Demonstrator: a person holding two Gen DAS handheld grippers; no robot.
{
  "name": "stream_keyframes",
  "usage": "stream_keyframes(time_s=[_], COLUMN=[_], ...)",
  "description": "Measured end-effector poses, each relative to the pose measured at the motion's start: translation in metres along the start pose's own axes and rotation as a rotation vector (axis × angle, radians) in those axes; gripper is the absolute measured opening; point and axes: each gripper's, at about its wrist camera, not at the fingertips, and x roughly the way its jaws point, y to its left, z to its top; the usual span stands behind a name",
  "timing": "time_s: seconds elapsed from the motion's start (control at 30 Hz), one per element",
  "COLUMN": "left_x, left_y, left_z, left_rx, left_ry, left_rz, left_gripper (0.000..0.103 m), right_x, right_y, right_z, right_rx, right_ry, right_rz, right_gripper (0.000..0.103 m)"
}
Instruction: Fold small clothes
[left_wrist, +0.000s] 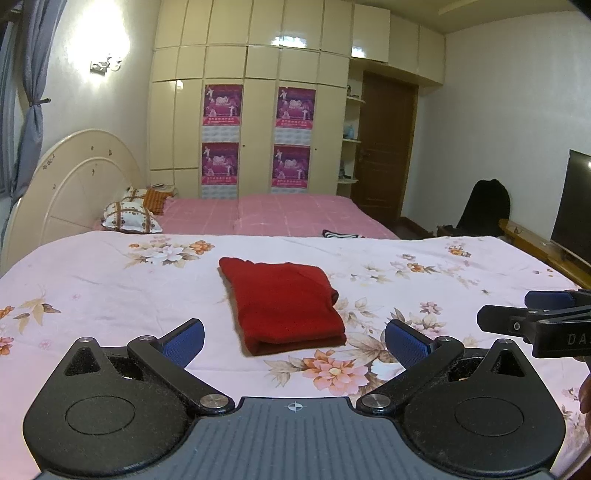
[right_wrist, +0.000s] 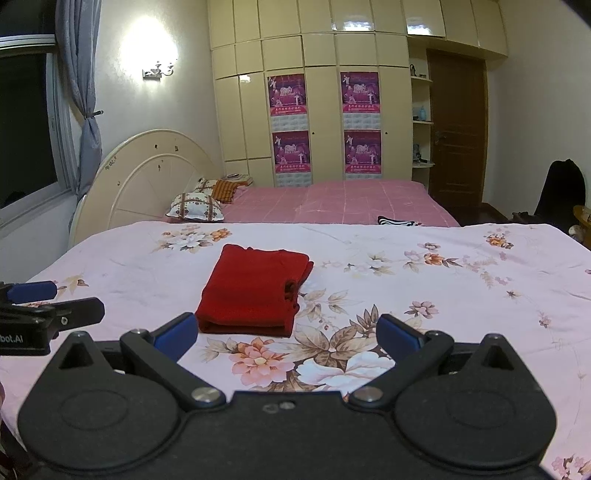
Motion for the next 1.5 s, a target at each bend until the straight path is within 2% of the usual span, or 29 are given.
stream_keyframes(time_s=[1.5], left_x=[0.010], left_y=[0.003], left_z=[0.007], left_rx=[-0.001], left_ry=[-0.008], left_rz=[-0.010], left_gripper=[0.103], right_x=[0.008], right_y=[0.005], right_z=[0.008], right_rx=[-0.008], right_ry=[0.003], right_rz=[0.004], right_gripper=[0.102])
